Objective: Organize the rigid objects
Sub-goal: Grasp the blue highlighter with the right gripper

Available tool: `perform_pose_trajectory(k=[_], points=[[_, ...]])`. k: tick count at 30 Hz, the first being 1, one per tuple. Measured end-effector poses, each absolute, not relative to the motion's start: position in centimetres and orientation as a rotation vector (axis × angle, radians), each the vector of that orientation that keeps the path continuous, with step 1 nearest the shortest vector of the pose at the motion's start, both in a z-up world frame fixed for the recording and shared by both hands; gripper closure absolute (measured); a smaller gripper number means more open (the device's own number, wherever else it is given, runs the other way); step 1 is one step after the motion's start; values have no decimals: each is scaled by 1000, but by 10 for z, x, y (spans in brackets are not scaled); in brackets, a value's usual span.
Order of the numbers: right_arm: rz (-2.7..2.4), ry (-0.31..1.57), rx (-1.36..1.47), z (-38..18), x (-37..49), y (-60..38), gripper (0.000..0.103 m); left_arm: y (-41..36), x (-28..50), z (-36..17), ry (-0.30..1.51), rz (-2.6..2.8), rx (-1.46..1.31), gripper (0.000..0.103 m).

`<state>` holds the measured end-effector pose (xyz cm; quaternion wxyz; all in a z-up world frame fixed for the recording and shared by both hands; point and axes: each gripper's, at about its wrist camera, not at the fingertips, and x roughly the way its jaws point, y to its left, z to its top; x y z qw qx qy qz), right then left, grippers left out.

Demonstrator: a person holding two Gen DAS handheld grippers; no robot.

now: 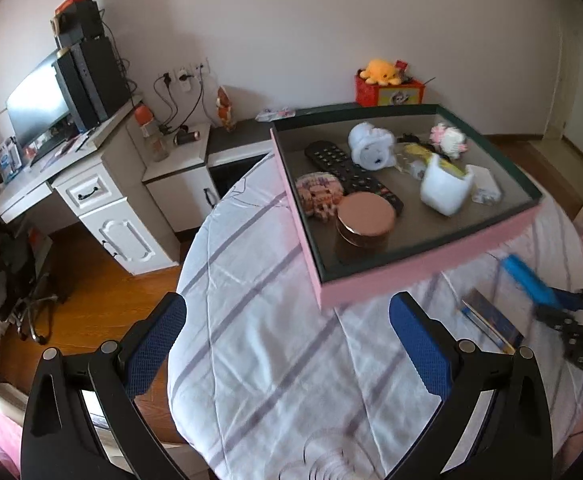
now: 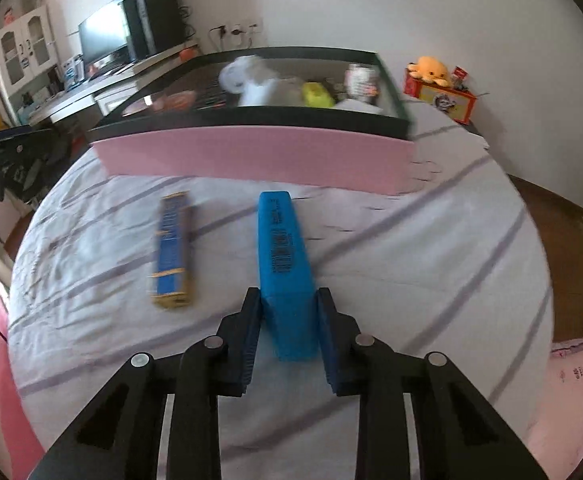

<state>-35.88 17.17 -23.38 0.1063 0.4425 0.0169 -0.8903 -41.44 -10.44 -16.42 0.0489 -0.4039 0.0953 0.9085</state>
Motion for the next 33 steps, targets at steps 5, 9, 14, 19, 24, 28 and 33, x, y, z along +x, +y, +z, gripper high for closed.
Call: perform_pose_trajectory(k=[5,9,14,19,24,28,33], points=[[-2717,37,1345,-232,-370,210,76,-99,-447,-171,263,2776,-1271,0],[-2760,-27,1352,-232,-380,238,76,-93,-469,-179,333,2800,-1311,5],[-2774,-3,1363,-233,-395,245,75,-97,-489,-193,262,2721,-1397,50],[-2770,1,1368,-233,-407,247,75,-93,-496,-203,231,2645,-1406,79],[-2764,26,1377,-232,-420,246,69,-84,-494,-202,278,2624,-1385,89],[-2784,57,1382,-232,-429,247,51,-82,-493,-201,300,2638,-1384,90],[-2806,110,1357,-230,-437,244,50,-83,-494,-201,302,2638,-1383,90]])
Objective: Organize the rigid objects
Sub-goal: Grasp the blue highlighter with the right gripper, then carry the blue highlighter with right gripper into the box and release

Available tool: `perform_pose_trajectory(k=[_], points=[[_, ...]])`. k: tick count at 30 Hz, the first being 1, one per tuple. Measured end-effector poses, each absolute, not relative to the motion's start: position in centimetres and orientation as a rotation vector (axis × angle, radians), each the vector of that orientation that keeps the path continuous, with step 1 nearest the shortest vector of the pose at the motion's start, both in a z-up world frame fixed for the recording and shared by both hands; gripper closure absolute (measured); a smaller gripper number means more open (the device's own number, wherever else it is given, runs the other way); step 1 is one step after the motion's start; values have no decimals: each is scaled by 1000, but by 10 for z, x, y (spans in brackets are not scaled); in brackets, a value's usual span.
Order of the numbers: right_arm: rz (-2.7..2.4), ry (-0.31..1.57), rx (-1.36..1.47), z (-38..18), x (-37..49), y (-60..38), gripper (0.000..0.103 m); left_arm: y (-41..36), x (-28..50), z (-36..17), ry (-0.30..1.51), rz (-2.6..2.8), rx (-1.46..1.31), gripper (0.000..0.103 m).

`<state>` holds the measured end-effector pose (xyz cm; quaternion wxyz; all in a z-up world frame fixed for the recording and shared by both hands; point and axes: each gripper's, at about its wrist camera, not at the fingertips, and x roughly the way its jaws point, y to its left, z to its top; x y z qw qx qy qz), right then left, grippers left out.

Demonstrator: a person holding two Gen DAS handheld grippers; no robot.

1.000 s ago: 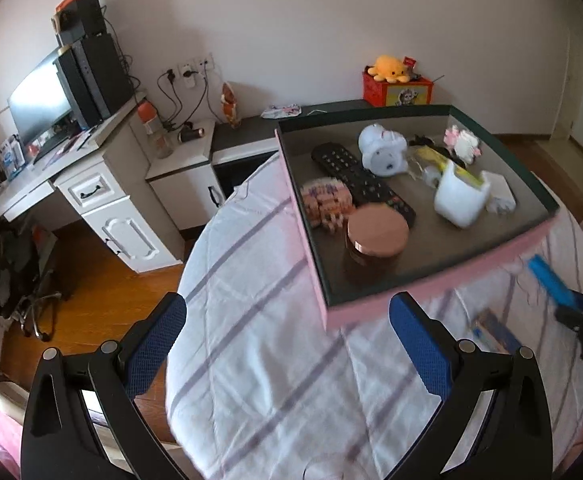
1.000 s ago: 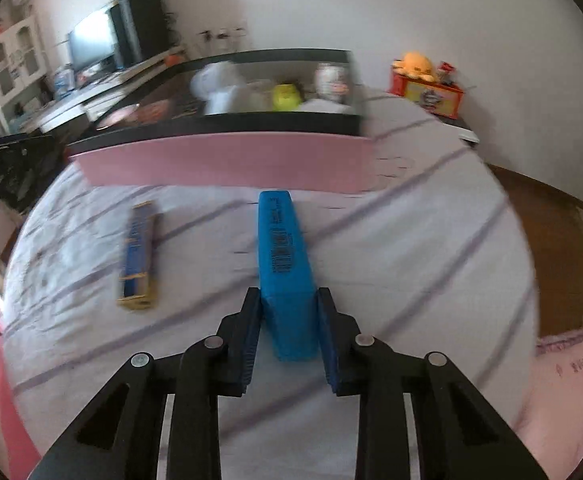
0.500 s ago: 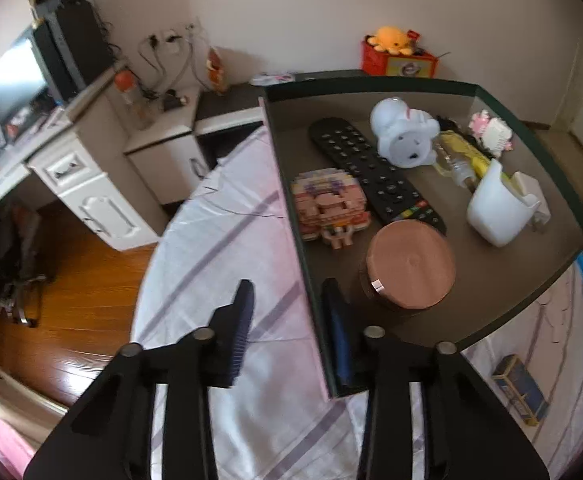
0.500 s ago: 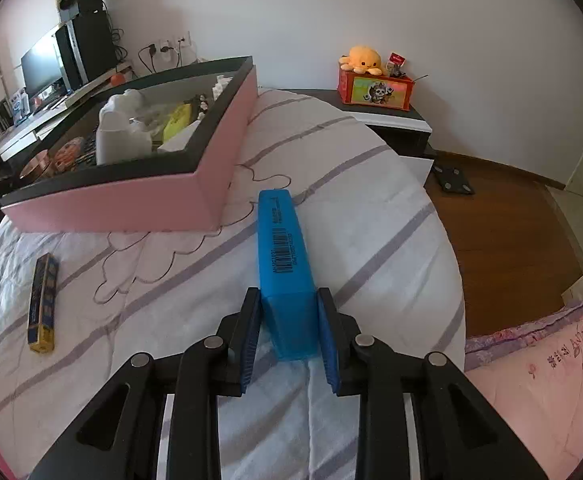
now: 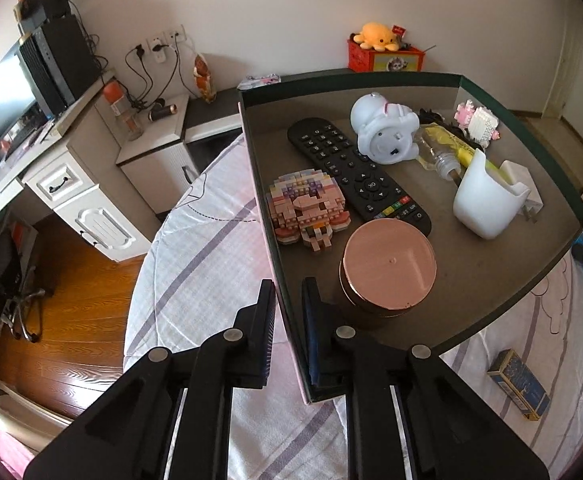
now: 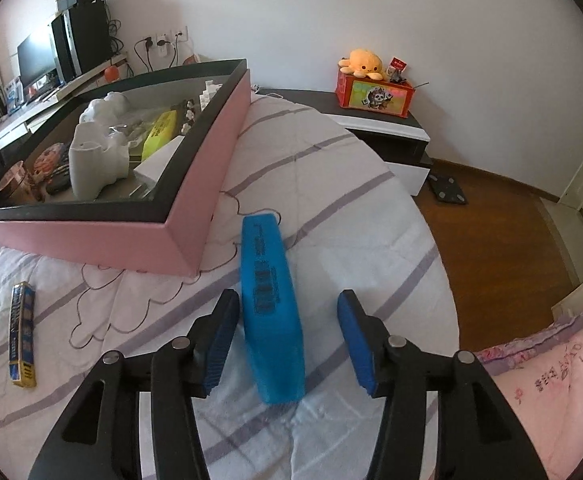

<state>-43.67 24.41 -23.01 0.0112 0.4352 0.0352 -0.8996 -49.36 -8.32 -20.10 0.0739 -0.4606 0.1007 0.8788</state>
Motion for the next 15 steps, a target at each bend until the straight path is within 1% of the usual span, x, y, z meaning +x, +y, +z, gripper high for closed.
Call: perform_pose_trajectory(k=[5,7,8,9,12,15], points=[[-2757,146,1378,-234,-444,240,51,-85,-494,-201,306,2636,-1384,90],[-2749,134,1364,-234,-445,240,59,-85,-495,-201,308,2637,-1384,90],[-2743,134,1356,-233,-445,239,74,-85,-494,-201,307,2637,-1384,90],[-2729,146,1362,-233,-444,238,77,-85,-495,-201,304,2637,-1386,90],[-2697,176,1380,-232,-444,237,77,-85,-494,-201,306,2639,-1385,90],[-2689,148,1379,-229,-445,242,77,-84,-494,-201,305,2639,-1384,90]])
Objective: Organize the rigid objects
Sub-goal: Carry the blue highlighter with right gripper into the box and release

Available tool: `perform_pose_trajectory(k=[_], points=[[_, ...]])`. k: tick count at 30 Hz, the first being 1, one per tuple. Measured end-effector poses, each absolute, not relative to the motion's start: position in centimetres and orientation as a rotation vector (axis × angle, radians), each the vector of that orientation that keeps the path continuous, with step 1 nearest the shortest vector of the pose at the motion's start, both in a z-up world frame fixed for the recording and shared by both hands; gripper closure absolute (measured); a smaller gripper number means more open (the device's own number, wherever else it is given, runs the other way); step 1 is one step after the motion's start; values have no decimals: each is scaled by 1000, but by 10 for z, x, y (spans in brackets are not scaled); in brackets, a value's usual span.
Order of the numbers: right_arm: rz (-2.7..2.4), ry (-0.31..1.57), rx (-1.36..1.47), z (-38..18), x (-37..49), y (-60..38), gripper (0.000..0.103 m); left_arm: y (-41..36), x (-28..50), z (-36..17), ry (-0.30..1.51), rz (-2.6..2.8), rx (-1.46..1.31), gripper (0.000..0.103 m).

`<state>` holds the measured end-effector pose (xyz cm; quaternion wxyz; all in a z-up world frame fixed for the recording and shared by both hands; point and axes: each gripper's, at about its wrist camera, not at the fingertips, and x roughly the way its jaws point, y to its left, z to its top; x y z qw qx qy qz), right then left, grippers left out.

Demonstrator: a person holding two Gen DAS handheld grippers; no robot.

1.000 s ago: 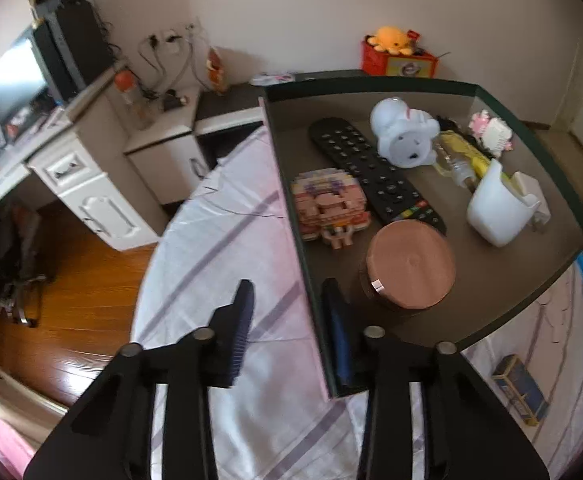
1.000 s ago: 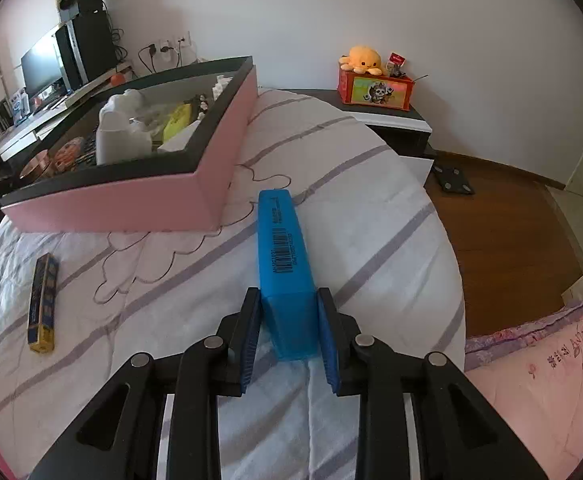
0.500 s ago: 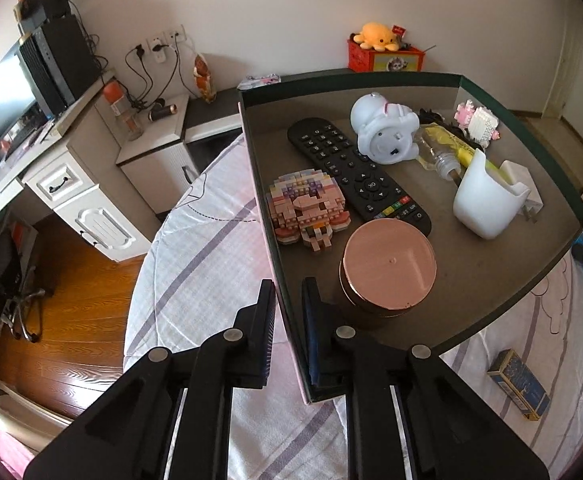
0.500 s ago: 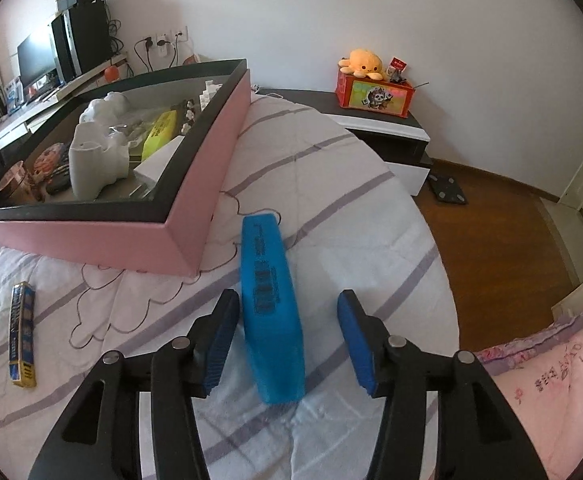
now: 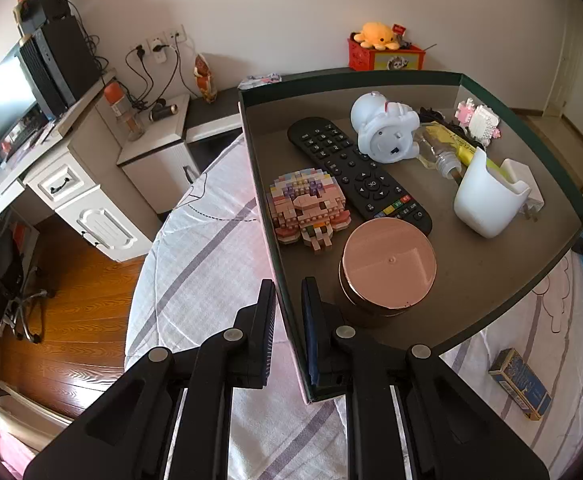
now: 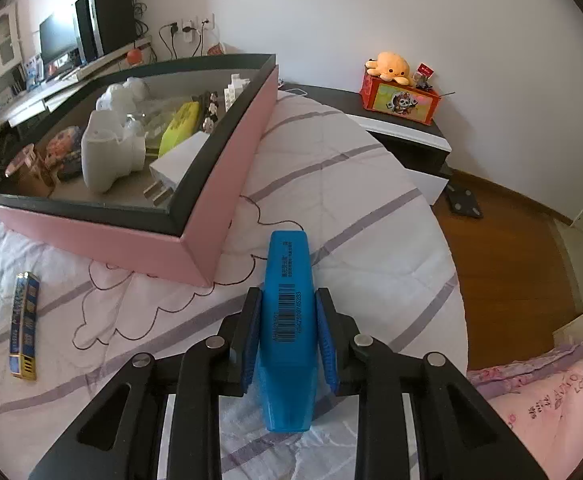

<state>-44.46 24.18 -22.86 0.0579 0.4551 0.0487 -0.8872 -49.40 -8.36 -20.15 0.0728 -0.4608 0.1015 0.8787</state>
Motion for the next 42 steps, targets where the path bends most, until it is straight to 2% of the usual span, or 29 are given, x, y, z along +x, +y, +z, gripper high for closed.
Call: perform_pose_trajectory(k=[9,14,21,31,42], points=[[-2713,119,1329,-207,-443,248,77,-82,-494,-202,324,2644,-1379,90],[-2748,84,1220,-172,-444,246,77,-81,-495,-202,319,2642,-1379,90],[-2647,159,1105,-138,-469,178,76,-82,-495,-202,322,2641,-1378,90],[-2473,135,1184,-176,-504,72,76,-81,-495,-202,321,2641,-1378,90],[-2468,172,1228,-194,-509,62,76,-78,-494,-203,319,2639,-1380,90]])
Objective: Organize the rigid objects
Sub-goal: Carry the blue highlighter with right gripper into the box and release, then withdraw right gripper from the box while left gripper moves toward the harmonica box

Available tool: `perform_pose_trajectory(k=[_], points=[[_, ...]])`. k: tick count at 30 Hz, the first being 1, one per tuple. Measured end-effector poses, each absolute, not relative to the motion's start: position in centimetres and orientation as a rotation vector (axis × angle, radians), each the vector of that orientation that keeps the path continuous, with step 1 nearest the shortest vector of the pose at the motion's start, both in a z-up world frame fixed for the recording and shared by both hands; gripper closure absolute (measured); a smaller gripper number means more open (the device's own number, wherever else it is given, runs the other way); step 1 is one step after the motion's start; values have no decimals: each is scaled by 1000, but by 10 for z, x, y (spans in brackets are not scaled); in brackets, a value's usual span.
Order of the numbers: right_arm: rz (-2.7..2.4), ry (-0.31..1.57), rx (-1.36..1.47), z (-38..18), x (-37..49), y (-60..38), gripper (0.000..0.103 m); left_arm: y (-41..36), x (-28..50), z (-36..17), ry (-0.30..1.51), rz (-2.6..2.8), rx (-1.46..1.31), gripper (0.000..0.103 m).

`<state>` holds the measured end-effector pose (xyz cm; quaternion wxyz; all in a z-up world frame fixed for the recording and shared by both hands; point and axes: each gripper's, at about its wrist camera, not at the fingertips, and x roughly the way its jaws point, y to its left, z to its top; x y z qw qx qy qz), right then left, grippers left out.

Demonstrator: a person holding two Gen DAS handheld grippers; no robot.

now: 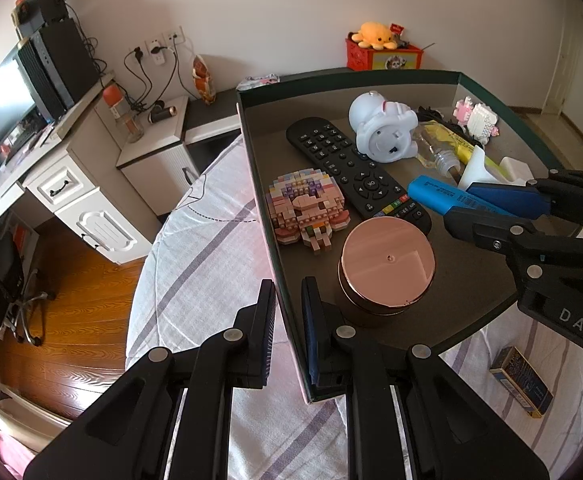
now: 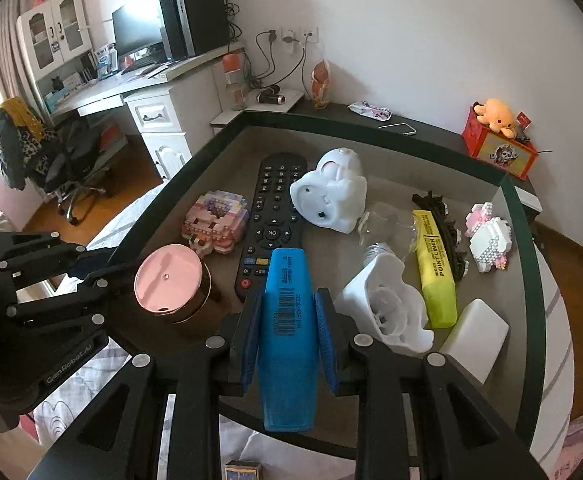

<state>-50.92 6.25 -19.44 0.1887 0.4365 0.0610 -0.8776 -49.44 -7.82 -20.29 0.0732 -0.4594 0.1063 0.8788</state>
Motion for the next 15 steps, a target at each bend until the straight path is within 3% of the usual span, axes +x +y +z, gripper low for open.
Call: perform_pose_trajectory(k=[15], points=[[-2473,107,1167,-172,-500,76,76,-78,-492,-204,323,2642,-1385,90]])
